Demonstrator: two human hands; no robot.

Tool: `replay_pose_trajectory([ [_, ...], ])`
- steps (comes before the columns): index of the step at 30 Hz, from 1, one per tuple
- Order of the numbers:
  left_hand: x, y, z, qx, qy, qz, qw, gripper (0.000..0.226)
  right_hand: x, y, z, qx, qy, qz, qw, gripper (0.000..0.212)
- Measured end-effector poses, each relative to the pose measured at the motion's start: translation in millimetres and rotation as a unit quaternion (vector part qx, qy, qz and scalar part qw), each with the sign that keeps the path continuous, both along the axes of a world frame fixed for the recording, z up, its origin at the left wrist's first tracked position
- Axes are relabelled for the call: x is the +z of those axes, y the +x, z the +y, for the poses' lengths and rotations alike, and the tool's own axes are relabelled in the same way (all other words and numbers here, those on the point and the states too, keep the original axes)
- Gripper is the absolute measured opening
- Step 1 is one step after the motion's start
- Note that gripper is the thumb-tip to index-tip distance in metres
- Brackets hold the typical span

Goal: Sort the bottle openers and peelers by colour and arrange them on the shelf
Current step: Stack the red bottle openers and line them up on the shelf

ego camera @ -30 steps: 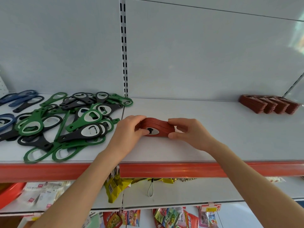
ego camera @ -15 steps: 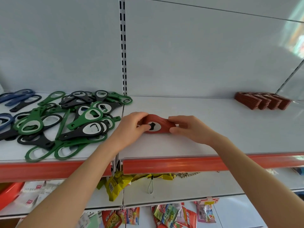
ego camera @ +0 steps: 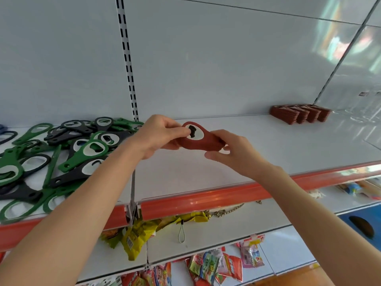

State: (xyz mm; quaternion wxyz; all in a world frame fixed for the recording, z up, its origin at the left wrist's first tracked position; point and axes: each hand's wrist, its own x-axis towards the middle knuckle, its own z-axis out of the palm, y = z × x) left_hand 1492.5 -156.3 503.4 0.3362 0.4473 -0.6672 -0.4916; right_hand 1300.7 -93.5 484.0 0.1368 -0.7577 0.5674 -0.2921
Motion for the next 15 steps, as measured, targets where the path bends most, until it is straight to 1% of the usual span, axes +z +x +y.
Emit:
replay_pose_trajectory([
  [2,1,-12,-4,-0.014,0.016,0.005,1.000,0.011,1,-11,-1,-0.031,-0.005,0.037,0.999,0.038],
  [5,0,-36,-12,-0.041,0.033,0.009,0.999,0.009,2,-31,-2,-0.063,-0.009,0.066,0.996,0.033],
  [10,-4,-88,-27,-0.077,0.032,0.002,0.996,0.013,4,-81,-3,-0.091,0.007,0.077,0.993,0.029],
  [15,-8,-154,-40,-0.078,-0.007,-0.001,0.997,0.014,1,-140,-9,-0.115,0.033,0.064,0.991,0.026],
])
